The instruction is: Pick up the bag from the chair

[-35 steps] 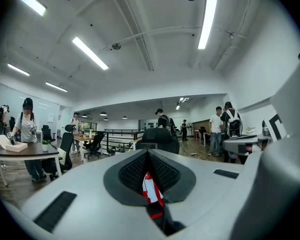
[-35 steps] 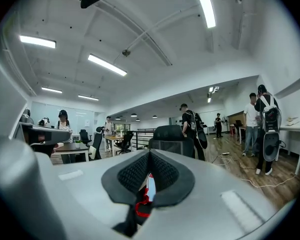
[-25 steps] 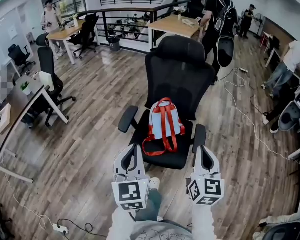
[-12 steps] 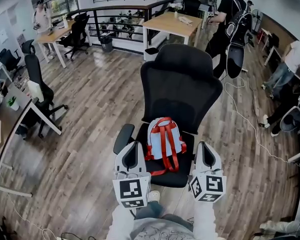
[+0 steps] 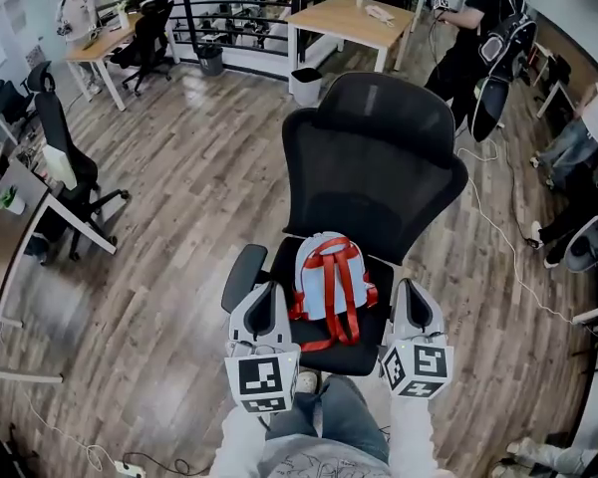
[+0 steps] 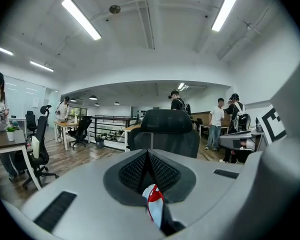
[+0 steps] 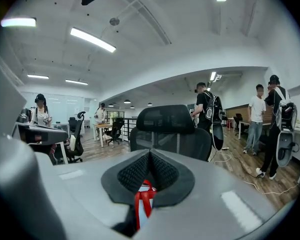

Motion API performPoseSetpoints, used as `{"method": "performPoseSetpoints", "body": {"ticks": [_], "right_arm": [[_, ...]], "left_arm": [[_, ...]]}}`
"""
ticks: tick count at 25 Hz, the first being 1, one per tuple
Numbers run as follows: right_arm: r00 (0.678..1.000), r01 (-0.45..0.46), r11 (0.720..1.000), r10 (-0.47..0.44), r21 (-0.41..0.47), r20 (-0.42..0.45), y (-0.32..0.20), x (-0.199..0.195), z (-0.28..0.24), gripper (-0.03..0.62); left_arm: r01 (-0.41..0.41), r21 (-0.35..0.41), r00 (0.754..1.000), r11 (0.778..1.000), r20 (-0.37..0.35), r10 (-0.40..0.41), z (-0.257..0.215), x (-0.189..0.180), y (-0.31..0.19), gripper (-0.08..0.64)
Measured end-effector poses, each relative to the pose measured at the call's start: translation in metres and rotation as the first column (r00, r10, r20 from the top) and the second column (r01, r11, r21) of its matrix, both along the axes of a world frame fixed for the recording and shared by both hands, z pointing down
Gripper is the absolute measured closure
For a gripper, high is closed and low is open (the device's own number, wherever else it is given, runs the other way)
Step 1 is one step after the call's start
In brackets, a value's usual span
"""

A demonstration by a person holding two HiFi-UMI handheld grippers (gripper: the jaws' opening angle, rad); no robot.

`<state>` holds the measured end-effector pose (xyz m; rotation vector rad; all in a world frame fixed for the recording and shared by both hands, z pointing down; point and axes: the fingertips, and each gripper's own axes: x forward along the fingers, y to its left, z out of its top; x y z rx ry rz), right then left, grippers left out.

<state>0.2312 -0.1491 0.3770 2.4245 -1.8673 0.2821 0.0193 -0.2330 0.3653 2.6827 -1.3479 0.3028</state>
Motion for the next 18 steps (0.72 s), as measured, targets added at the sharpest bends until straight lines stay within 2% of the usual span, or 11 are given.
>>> {"method": "performPoseSetpoints", "body": {"ticks": [10, 15, 16, 18], "right_arm": [[0.993, 0.116, 0.986, -0.117, -0.119, 0.0, -0.053, 0.031, 0.053, 0.581], [0.982, 0.188, 0.962, -0.19, -0.197, 0.011, -0.081, 0.047, 0.097, 0.577], [0.978, 0.206, 0.956, -0.207, -0.21, 0.019, -0.087, 0.05, 0.106, 0.552], [0.971, 0.239, 0.942, -0.237, -0.236, 0.034, -0.098, 0.056, 0.123, 0.543]], "left_arm": [[0.054, -0.085, 0.998, 0.995, 0.043, -0.05, 0.051, 0.03, -0.036, 0.554], [0.073, -0.149, 0.992, 0.986, 0.108, -0.058, 0.098, 0.05, -0.055, 0.554], [0.071, -0.165, 0.992, 0.984, 0.119, -0.052, 0.109, 0.056, -0.058, 0.554], [0.065, -0.194, 0.989, 0.979, 0.141, -0.038, 0.13, 0.066, -0.063, 0.548]]}}
